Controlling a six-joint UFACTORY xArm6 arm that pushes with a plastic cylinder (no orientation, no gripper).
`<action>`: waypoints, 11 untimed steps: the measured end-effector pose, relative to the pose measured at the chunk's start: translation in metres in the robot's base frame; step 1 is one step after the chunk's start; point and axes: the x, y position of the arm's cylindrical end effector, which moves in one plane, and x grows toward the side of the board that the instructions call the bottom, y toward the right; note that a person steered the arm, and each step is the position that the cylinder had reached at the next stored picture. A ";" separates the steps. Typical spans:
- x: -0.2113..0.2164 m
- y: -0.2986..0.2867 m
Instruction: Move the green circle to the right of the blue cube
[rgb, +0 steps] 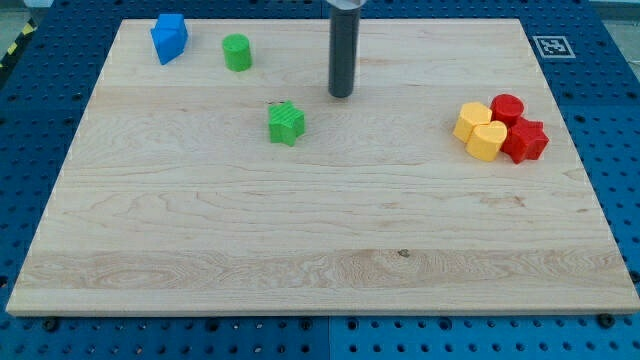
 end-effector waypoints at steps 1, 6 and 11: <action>-0.001 -0.044; -0.076 -0.136; -0.130 -0.153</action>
